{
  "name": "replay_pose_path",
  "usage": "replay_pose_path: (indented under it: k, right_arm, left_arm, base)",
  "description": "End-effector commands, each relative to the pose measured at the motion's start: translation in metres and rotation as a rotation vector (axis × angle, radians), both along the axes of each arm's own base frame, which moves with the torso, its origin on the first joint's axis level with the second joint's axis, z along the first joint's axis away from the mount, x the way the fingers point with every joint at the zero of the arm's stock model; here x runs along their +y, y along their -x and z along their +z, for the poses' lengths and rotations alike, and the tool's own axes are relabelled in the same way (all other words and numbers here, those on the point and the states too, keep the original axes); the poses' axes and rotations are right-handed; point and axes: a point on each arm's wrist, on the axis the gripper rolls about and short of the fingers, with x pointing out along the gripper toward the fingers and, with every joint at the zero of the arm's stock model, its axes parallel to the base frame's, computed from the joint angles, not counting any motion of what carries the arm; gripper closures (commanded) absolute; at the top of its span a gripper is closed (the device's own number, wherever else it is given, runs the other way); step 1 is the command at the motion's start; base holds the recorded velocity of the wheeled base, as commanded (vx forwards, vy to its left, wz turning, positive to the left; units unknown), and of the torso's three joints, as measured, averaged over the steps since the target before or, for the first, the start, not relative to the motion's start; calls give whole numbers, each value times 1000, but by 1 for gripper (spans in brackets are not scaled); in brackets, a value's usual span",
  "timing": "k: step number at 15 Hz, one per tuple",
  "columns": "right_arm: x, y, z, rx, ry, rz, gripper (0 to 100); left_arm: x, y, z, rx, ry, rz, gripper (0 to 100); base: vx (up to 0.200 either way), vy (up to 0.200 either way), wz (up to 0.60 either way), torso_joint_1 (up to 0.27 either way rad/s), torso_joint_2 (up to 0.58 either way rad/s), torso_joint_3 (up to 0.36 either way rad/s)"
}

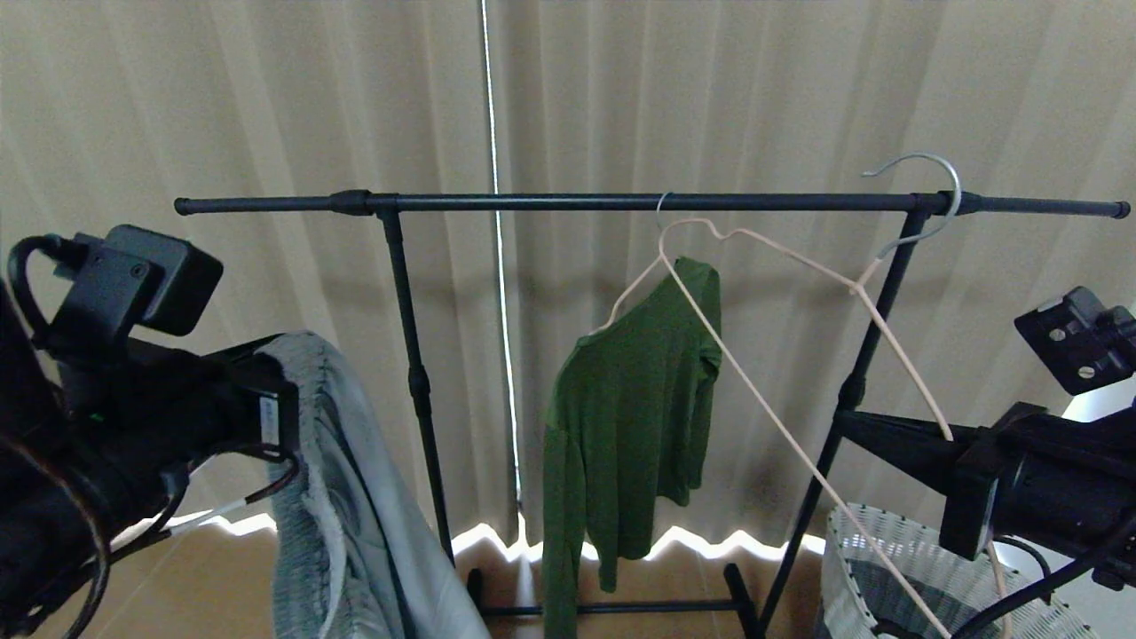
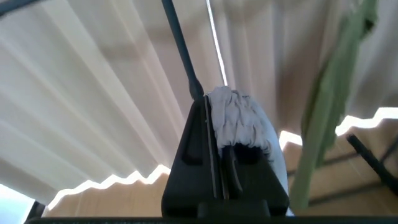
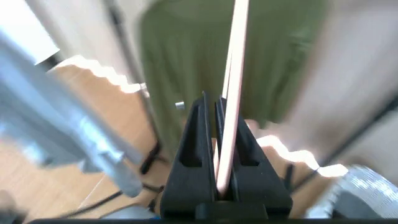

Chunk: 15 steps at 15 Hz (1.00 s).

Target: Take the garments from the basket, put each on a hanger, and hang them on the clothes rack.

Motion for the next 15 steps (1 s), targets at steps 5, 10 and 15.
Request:
replay_pose_path:
  k: [5, 10, 15]
  right_arm:
    - [46, -6, -8, 50, 3, 232, 100]
    - [62, 13, -26, 77, -13, 439, 100]
    - [71, 28, -32, 98, 5, 521, 100]
  left_arm:
    - [-20, -39, -1, 29, 29, 62, 100]
    - [-35, -74, -8, 50, 78, 153, 100]
    - [-38, -79, -7, 45, 80, 173, 100]
  base:
    - [0, 0, 0, 0, 0, 0]
    - [0, 0, 0, 0, 0, 0]
    - [0, 0, 0, 0, 0, 0]
